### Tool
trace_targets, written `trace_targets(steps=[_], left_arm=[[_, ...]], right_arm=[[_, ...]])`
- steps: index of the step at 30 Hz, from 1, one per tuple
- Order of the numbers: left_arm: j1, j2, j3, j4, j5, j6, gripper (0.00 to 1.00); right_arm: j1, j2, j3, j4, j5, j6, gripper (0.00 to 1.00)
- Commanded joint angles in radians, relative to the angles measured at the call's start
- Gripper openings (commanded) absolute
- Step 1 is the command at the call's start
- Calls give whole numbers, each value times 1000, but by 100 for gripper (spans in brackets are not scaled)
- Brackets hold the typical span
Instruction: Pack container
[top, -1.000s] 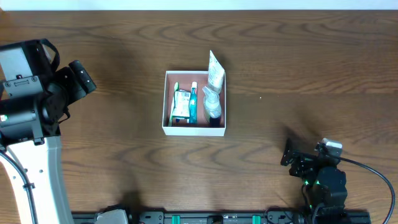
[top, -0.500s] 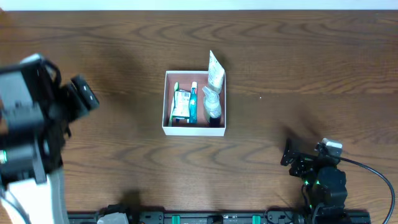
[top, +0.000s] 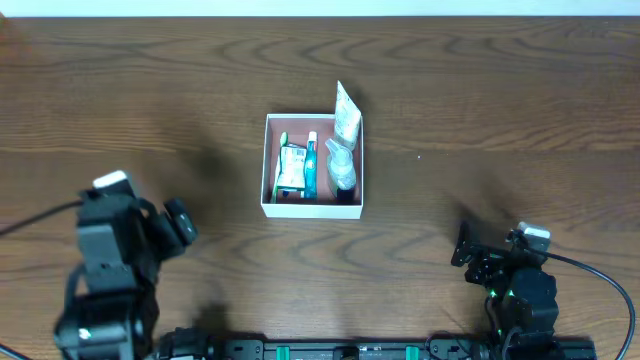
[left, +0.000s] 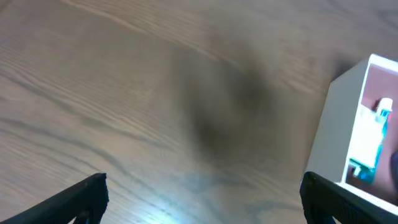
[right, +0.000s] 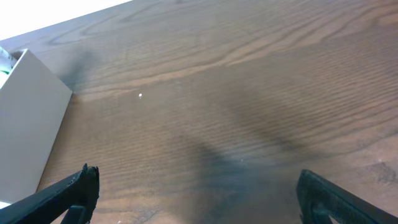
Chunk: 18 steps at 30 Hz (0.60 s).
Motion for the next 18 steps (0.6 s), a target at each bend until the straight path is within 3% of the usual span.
trace_targets(steps=[1, 18], left_arm=[[-13, -105, -120, 42, 11, 12, 98], [-19, -464, -520, 109, 63, 5, 98]], right_arm=[[-11, -8, -2, -2, -3, 7, 99], [-11, -8, -2, -2, -3, 7, 99]])
